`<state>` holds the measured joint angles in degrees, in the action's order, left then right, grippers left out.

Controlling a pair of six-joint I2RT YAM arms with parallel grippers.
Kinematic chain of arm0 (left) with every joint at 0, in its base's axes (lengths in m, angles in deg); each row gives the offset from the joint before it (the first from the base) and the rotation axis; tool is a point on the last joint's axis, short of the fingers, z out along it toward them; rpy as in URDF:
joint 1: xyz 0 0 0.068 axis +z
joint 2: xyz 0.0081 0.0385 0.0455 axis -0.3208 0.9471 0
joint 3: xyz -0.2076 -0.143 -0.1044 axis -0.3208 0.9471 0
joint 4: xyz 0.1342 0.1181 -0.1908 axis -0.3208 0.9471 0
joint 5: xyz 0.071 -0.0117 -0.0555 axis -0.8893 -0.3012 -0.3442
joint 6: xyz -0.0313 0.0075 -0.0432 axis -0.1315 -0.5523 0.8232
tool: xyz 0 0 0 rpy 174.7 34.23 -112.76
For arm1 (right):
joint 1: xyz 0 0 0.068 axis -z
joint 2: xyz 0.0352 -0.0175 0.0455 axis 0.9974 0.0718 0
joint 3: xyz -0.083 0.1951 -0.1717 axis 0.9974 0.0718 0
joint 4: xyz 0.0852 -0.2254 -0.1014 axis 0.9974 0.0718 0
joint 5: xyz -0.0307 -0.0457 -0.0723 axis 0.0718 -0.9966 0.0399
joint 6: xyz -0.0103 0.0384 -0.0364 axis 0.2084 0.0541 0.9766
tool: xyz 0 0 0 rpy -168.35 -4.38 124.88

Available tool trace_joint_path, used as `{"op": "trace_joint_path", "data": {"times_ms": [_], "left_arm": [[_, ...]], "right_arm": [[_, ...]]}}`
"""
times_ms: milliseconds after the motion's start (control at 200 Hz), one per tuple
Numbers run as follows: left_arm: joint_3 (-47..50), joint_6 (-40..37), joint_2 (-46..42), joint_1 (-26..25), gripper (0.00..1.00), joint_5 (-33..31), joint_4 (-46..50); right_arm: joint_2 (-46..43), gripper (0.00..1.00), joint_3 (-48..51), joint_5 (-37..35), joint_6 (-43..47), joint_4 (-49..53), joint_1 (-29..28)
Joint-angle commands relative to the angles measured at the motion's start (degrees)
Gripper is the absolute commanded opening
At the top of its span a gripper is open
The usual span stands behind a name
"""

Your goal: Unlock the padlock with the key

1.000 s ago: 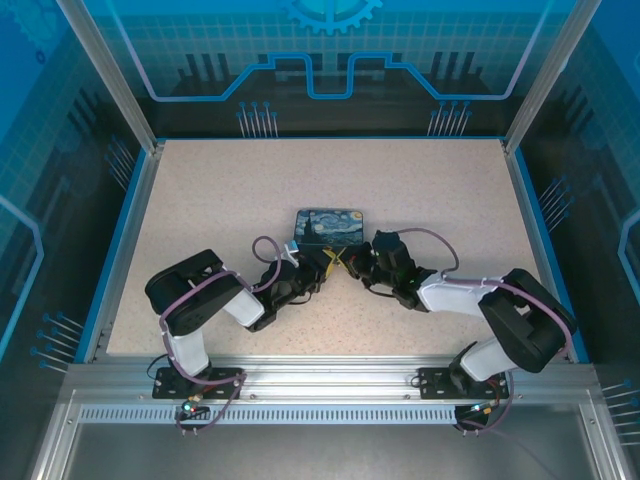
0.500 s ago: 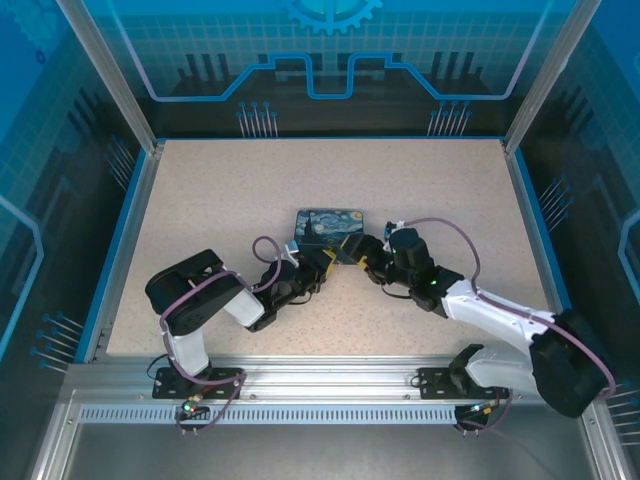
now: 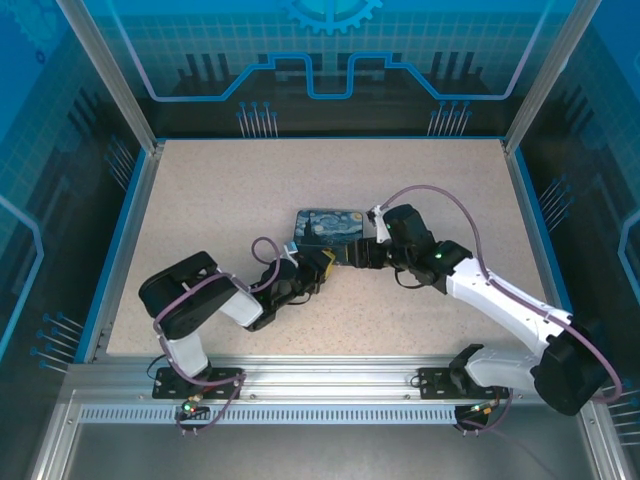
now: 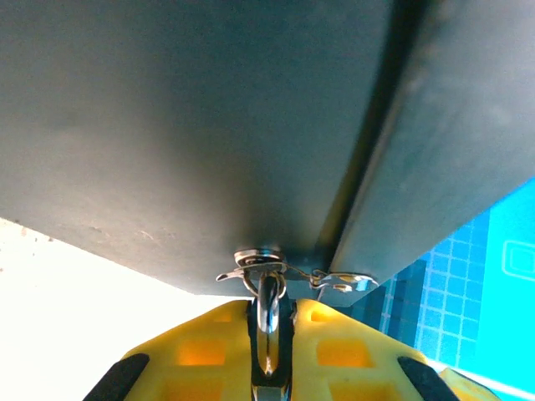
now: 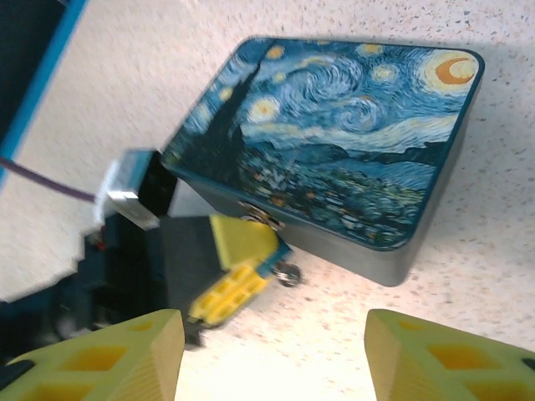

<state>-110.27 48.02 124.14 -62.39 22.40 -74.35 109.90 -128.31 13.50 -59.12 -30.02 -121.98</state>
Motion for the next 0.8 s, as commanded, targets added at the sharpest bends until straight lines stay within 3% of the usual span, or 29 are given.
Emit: {"op": "trace_joint_path", "data": {"times_ms": [0,325,795], "left_arm": [[-1.3,1.9,-4.1,-0.1,0.0,0.7,5.3],[-4.4,2.2,-9.1,0.4,0.0,3.0,18.1],[-7.3,1.5,-11.3,1.1,0.0,5.0,24.4]], "right_arm": [[0.5,0.57,-0.5,-1.5,7.7,3.0,-1.1],[2.5,0.46,1.5,-1.3,11.9,-1.0,-5.0],[10.6,0.46,-3.0,-3.8,15.3,-1.6,-6.7]]}}
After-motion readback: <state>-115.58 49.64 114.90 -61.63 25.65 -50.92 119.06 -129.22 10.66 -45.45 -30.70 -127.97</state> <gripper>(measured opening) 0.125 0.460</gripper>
